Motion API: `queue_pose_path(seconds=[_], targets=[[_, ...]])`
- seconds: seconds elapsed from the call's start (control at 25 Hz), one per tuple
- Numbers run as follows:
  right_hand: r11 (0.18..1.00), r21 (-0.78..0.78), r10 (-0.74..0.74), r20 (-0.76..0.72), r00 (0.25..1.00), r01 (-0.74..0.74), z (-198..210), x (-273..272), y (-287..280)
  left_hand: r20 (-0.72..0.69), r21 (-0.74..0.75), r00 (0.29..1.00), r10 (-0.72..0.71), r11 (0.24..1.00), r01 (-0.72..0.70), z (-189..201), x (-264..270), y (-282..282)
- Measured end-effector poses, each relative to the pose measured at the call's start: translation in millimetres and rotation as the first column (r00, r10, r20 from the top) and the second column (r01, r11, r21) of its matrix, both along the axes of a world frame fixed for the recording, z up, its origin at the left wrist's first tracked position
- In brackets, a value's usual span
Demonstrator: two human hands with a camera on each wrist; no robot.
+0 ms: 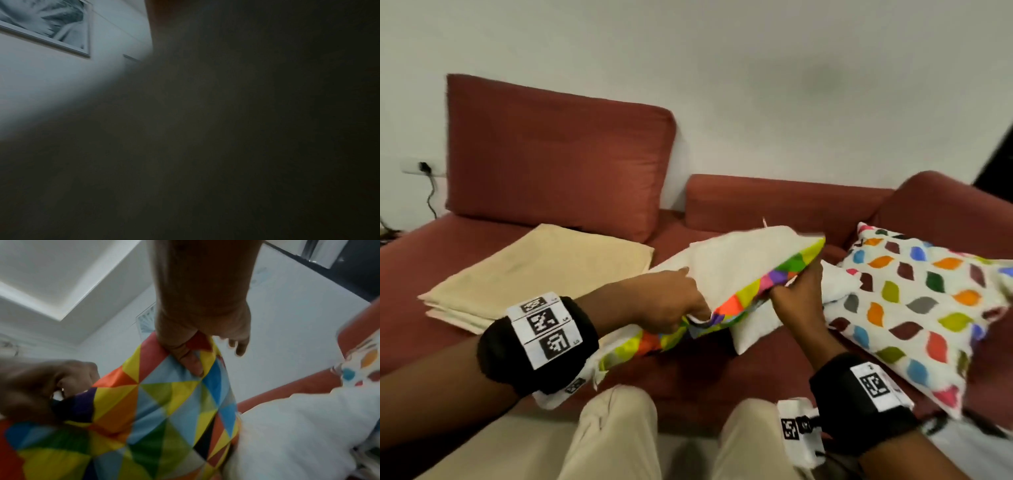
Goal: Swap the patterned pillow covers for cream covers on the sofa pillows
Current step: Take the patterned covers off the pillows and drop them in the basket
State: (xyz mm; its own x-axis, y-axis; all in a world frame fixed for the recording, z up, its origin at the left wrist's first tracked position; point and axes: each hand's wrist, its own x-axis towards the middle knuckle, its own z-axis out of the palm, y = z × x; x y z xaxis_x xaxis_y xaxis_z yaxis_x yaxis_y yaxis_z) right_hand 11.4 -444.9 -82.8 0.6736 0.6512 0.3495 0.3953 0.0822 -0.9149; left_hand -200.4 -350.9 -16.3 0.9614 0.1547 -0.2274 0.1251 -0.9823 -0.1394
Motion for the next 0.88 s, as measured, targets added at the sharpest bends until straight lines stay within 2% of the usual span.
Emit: queue_pose_path(seconds=[0.04,0.08,0.12,0.16,0.24,0.28,0.32,0.36,0.44,0.48,0.6,0.68,0.76,0.88], targets=[[1.000,0.006,0.000,0.153,0.988,-0.001,-3.8,-1.2,-21.8,-0.118,0.091,0.993,-0.005,0.996,0.016,-4.4,3.1,-16.9],[0.999,-0.028,0.028,0.241,0.970,-0.022,-7.7,-0.1,-42.2,-0.195,0.145,0.981,-0.008,0.989,0.037,-11.3,2.5,-31.9],[0.996,-0.058,0.078,0.251,0.965,-0.066,-9.5,4.3,-56.5,-0.232,0.174,0.972,-0.020,0.983,0.062,-19.4,-0.7,-41.9],[0.991,-0.087,0.117,0.191,0.975,-0.102,-9.1,10.0,-66.3,-0.249,0.187,0.967,-0.046,0.978,0.094,-28.2,-6.6,-47.0],[0.973,-0.101,0.199,-0.084,0.976,-0.207,-4.0,13.7,-82.8,-0.310,0.151,0.948,-0.066,0.981,0.118,-50.6,-25.6,-51.6],[0.959,-0.133,0.227,-0.169,0.959,-0.251,-4.6,17.4,-84.9,-0.348,0.118,0.936,-0.042,0.989,0.088,-58.4,-34.9,-52.1],[0.937,-0.197,0.256,-0.174,0.951,-0.289,-4.1,14.5,-87.3,-0.359,0.040,0.933,-0.007,0.999,0.023,-64.0,-42.2,-53.0],[0.896,-0.329,0.289,-0.076,0.954,-0.298,-8.1,10.0,-87.5,-0.336,-0.048,0.941,0.034,0.997,-0.053,-66.5,-45.7,-53.3],[0.760,-0.599,0.421,0.163,0.892,-0.250,-33.0,-1.8,-85.0,-0.177,-0.182,0.983,0.056,0.979,-0.089,-64.8,-40.2,-53.8],[0.717,-0.657,0.456,0.191,0.869,-0.232,-45.3,-4.2,-82.0,-0.057,-0.196,0.997,0.061,0.978,-0.071,-62.8,-31.5,-52.7],[0.740,-0.640,0.351,0.102,0.931,-0.209,-57.7,1.3,-77.3,0.224,-0.290,0.968,0.113,0.956,-0.045,-65.9,8.0,-50.8],[0.708,-0.678,0.329,0.073,0.941,-0.195,-57.2,13.2,-74.9,0.253,-0.327,0.953,0.165,0.942,-0.076,-78.8,41.6,-53.1],[0.656,-0.715,0.341,-0.003,0.940,-0.240,-53.0,20.1,-70.3,0.173,-0.385,0.950,0.260,0.906,-0.178,-94.5,70.6,-55.5],[0.589,-0.737,0.372,-0.115,0.921,-0.330,-51.8,29.5,-62.6,0.133,-0.559,0.896,0.423,0.779,-0.285,-119.2,92.6,-49.0]])
